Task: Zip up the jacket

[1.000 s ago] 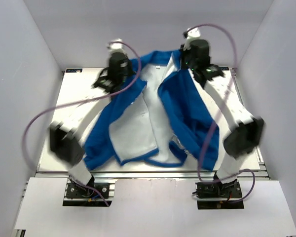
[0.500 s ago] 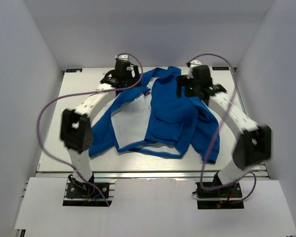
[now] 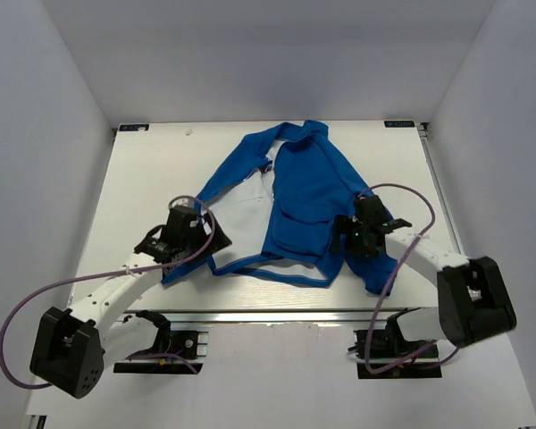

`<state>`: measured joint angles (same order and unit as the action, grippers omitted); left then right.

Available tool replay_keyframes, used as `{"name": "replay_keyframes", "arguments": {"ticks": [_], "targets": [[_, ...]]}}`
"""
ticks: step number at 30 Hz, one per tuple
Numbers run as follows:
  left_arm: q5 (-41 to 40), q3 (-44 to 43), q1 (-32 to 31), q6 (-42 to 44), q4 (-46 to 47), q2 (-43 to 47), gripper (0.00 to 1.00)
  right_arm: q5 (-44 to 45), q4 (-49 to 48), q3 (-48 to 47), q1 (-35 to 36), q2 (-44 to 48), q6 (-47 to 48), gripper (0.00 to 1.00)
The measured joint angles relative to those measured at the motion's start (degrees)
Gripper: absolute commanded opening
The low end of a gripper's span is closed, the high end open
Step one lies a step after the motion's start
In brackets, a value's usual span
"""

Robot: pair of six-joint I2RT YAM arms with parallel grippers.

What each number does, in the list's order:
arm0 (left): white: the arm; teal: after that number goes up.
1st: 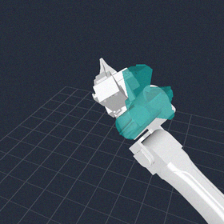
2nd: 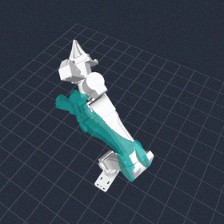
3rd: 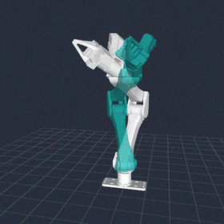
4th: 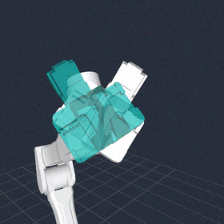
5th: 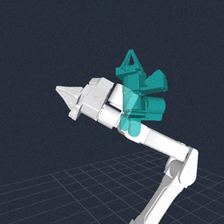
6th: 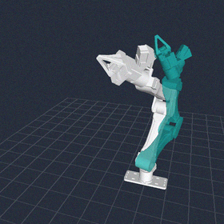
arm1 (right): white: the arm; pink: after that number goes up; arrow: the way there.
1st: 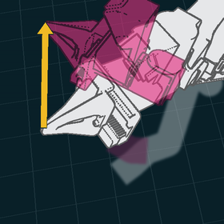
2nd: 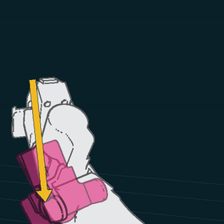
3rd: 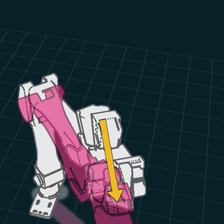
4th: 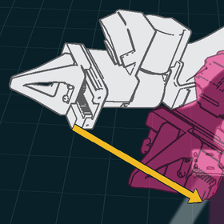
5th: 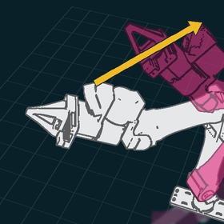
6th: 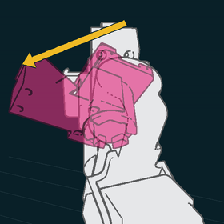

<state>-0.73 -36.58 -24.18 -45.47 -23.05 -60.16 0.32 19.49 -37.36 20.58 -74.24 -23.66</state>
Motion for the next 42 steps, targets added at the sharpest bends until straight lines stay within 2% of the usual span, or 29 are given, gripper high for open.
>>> {"name": "replay_keyframes", "arguments": {"ticks": [3,9,12,15,20,24,27,31,33,37,38,39,40,42], "targets": [[1.20,3.06,-0.11,-2.12,-3.37,0.50,0.98,0.42,-0.63,-2.47,-1.16,-5.81,-0.81,0.89],[1.64,4.39,-0.11,-4.57,-3.67,4.87,0.98,1.09,-1.75,-23.19,-7.10,-25.90,0.15,0.86],[3.37,6.80,-0.11,-5.14,-2.51,4.61,0.98,1.51,-1.73,-32.41,-8.26,-32.59,1.70,0.86],[5.44,9.66,-0.15,-5.84,-1.68,3.58,0.98,2.80,-2.40,-32.57,-7.69,-30.95,3.32,0.87],[7.41,12.44,-0.26,-6.51,-0.13,3.17,0.98,6.86,0.48,-22.77,-0.42,-13.42,5.84,0.89],[9.33,12.74,-1.14,-7.34,3.61,0.98,0.87,7.93,1.33,-22.12,9.97,-5.70,8.33,0.89],[10.01,12.79,-2.47,-8.13,6.23,-1.46,0.78,7.93,1.66,-23.41,17.66,-7.50,9.81,0.86],[10.19,13.62,-3.48,-9.14,9.86,-2.47,0.69,7.56,1.77,-25.59,24.98,-14.80,10.60,0.81],[10.16,13.68,-3.74,-9.55,11.52,-3.61,0.56,6.95,1.55,-25.97,26.77,-18.29,10.49,0.78],[8.94,13.40,-3.87,-9.84,13.20,-7.21,0.31,7.74,1.53,-26.69,27.65,-23.34,9.11,0.61],[8.52,13.14,-3.89,-9.70,13.09,-8.00,0.23,8.50,1.57,-27.21,27.63,-24.33,8.70,0.34],[8.17,12.79,-3.93,-9.60,12.90,-8.57,0.02,9.11,1.57,-27.74,27.58,-25.03,8.63,0.18],[7.63,12.11,-3.98,-9.62,12.26,-8.98,0.00,9.84,1.55,-28.11,27.54,-25.38,7.87,0.03],[6.60,9.99,-4.07,-8.96,9.99,-8.81,0.00,11.26,1.57,-28.33,27.54,-25.07,6.60,0.01]]}}
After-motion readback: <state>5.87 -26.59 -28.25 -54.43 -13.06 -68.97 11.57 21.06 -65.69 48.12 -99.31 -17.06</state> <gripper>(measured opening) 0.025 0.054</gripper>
